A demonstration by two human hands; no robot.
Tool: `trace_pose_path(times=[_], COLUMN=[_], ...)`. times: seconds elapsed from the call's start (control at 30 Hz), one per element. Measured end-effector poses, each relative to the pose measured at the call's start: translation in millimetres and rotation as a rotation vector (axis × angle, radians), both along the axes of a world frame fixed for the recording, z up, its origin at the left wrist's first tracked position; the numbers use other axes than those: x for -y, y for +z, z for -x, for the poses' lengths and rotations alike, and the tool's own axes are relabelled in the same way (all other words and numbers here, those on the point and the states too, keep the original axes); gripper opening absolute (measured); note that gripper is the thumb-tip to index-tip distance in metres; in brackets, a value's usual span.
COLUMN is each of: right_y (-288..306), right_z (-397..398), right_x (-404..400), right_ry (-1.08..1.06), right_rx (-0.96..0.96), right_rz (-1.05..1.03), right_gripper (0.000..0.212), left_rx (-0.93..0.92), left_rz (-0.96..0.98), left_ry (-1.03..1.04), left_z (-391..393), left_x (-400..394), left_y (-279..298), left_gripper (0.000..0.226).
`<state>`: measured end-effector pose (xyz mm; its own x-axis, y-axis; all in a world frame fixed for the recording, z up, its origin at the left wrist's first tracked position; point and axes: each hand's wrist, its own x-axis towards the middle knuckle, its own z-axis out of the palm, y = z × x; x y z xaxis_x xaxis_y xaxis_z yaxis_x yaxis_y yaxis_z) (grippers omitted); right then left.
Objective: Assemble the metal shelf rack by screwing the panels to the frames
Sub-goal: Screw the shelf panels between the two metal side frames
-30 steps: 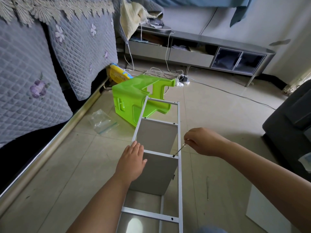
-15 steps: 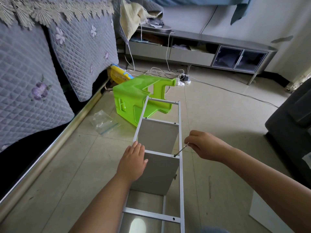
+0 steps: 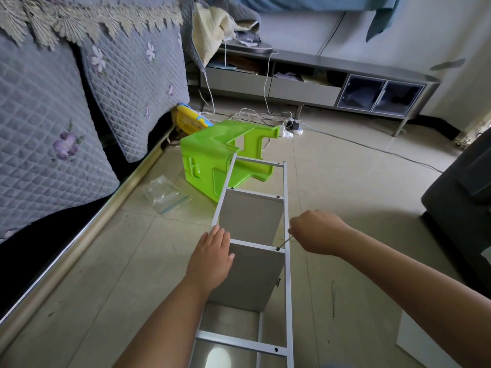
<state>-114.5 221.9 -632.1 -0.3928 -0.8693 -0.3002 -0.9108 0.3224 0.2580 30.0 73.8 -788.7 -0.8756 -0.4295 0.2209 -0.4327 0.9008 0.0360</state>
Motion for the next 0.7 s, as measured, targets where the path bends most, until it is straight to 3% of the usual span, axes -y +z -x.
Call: trace_pose_path(times=[0.1,0.2,0.3,0.47,0.57,0.7], right_y=[2,8,12,11,8,7], right_z=[0,-1,-4,-4,-11,-12], right_x=[12,15,11,11,18,17], right_ry=[-0.181,-0.186,-0.111,-0.035,-0.136,-0.058], right_rx=[0.055,0.095,0.165,-0.006,-0.007,-0.012], right_rz=[-0.037,-0.063,-0.059,-0.071,-0.112,-0.038], right_gripper=[0.037,0.036,0.026,0.022,0.022,0.029], left_rx=[0.073,0.122,0.122,0.112,0.089,0.100], left_rz=[-0.063,-0.077,-0.061,-0.124,-0.125,-0.148], left_ry=[0.054,0.045,0.045,0.038,0.022,0.034], left_z=[0,1,-1,-2,0,0], left_x=[-5,-6,-4,-2,-4,-4], left_y=[8,12,12,9,10,7], left_gripper=[0.063,0.056,0.063,0.060,0.055,0.056])
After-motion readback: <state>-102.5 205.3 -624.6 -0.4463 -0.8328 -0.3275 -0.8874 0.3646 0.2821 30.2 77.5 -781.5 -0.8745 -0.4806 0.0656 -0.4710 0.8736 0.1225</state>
